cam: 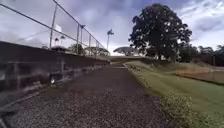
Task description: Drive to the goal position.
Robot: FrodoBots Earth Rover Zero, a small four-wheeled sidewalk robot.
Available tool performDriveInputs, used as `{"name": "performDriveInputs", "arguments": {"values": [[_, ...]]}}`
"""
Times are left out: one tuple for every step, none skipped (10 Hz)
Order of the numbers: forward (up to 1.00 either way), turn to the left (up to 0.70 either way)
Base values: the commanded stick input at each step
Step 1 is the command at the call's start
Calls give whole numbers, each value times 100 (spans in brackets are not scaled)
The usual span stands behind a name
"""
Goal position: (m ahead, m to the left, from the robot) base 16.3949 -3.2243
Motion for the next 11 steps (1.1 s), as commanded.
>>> {"name": "performDriveInputs", "arguments": {"values": [[50, 0], [50, 0], [50, 0], [50, 0], [50, 0], [50, 0], [50, 0], [50, 0], [50, 0], [50, 0], [50, 0]]}}
